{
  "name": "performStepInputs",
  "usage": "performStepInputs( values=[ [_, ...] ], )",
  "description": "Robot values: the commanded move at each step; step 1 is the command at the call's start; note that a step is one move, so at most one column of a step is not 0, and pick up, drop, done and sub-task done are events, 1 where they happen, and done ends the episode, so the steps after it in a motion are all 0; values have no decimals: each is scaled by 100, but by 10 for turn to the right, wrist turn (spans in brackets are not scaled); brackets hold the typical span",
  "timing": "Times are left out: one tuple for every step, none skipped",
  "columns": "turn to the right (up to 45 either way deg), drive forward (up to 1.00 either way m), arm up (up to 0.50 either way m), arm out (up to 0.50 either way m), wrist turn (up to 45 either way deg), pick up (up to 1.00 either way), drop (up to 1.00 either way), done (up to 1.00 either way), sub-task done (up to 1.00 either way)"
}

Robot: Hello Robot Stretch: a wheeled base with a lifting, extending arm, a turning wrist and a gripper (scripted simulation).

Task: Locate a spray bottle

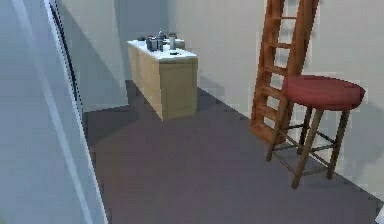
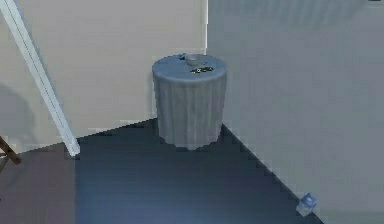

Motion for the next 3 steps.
performStepInputs(
  values=[
    [450, 0, 0, 0, 0, 0, 0, 0, 0],
    [240, 0, 0, 0, 0, 0, 0, 0, 0],
    [0, 35, 0, 0, 0, 0, 0, 0, 0]
  ],
)
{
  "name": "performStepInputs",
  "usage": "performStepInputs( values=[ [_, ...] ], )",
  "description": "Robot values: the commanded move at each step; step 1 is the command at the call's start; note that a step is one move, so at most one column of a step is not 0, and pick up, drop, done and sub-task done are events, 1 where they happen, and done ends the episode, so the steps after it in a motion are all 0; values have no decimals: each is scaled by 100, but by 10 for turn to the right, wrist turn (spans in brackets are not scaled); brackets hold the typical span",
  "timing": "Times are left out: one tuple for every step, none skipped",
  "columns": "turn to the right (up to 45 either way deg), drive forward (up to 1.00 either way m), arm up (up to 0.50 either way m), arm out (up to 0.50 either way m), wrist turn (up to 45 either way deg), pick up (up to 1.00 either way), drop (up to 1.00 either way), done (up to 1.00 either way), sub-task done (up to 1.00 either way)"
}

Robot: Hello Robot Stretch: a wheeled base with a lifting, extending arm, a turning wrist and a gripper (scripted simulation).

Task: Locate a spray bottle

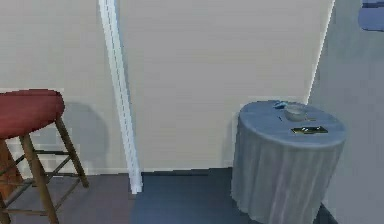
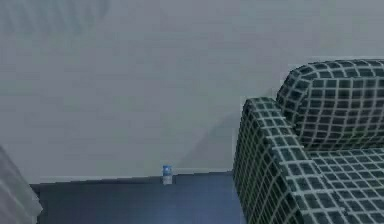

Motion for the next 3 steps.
performStepInputs(
  values=[
    [-450, 0, 0, 0, 0, 0, 0, 0, 0],
    [-420, 0, 0, 0, 0, 0, 0, 0, 0],
    [0, 60, 0, 0, 0, 0, 0, 0, 0]
  ],
)
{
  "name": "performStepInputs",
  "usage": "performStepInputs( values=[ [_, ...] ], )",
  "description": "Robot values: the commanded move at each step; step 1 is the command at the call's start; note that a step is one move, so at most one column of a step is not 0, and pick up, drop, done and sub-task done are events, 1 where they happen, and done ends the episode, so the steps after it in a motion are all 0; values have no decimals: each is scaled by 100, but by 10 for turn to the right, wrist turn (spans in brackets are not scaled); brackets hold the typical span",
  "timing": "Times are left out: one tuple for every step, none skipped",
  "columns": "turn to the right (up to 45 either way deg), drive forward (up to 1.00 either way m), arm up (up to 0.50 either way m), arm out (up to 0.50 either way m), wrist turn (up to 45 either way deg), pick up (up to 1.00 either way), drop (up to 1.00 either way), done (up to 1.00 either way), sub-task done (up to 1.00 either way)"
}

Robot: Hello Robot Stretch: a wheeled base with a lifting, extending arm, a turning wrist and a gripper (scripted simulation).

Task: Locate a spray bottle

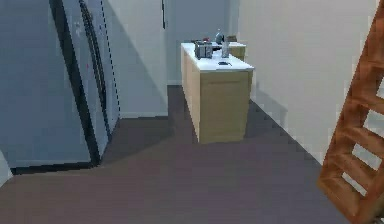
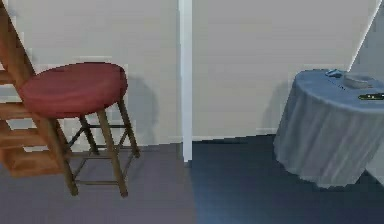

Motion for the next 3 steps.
performStepInputs(
  values=[
    [-450, 0, 0, 0, 0, 0, 0, 0, 0],
    [-210, 0, 0, 0, 0, 0, 0, 0, 0],
    [0, 100, 0, 0, 0, 0, 0, 0, 0]
  ],
)
